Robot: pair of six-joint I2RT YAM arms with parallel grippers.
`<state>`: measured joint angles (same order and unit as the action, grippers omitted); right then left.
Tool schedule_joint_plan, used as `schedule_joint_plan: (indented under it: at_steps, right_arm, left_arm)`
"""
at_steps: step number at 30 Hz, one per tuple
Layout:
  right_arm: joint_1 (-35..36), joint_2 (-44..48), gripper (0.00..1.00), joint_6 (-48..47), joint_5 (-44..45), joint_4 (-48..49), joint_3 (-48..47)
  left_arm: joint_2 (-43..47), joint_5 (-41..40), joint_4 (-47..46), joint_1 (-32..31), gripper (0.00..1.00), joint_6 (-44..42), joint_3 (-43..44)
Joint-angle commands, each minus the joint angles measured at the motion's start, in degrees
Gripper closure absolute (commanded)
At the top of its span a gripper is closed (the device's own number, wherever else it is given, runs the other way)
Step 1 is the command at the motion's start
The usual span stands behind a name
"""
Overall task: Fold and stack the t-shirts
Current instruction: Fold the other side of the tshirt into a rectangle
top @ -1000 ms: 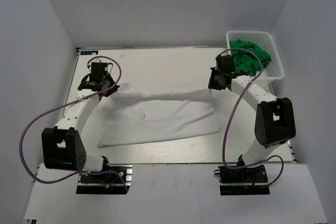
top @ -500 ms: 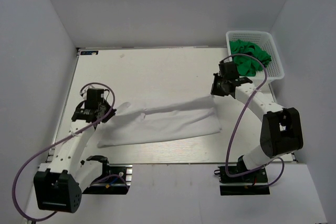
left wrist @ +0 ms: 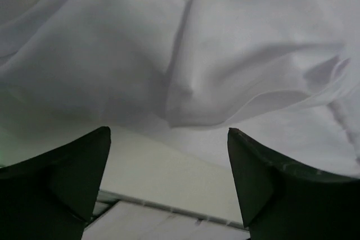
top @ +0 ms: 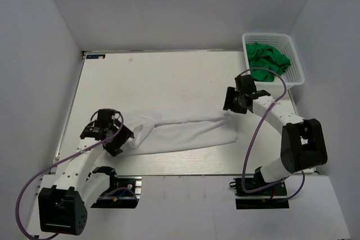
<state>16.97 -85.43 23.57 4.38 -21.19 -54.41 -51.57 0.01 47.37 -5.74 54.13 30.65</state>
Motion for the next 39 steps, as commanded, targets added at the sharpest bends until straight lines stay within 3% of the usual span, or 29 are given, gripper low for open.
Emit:
schedule_joint_plan:
  at_steps: [1,2,7,11,15,24,33,39]
  right_arm:
    - [-0.10,1.05,0.17,1.03,2.20,-2.09,1.59]
    - [-0.10,1.84,0.10,1.04,4.12,-2.27,1.76]
    - [0.08,4.82,0.10,0.25,3.18,-2.10,0.28]
    - [0.69,6.06,0.10,-0.81,-2.79,-0.35,-1.57]
    - [1.74,6.15,0.10,-2.30,-11.56,5.71,0.70]
    - [2.98,0.62,0.10,-1.60,-20.81,12.39,3.69]
    - [2.63,-3.34,0.10,1.39,-20.99,12.66,5.72]
    - [2.28,-3.34,0.10,0.95,-18.53,10.38,5.02]
  left_arm:
    - [-0.72,2.89,7.10,-0.15,0.02,1.77,2.64]
    - [-0.72,2.89,7.73,-0.15,0.00,0.81,3.44]
    - [-2.56,3.42,4.93,-0.15,0.00,-1.74,10.21]
    - [-5.90,1.40,-0.77,-0.15,0.00,-4.37,14.86]
    - [-10.11,0.87,-9.89,-0.15,0.00,-7.28,13.47]
    - [-15.84,19.22,-32.32,-1.82,0.00,-9.92,6.18]
    - [-19.88,23.63,-37.09,-6.65,0.00,-11.06,5.03]
    - [-20.41,24.77,-31.48,-10.16,0.01,-11.68,1.87]
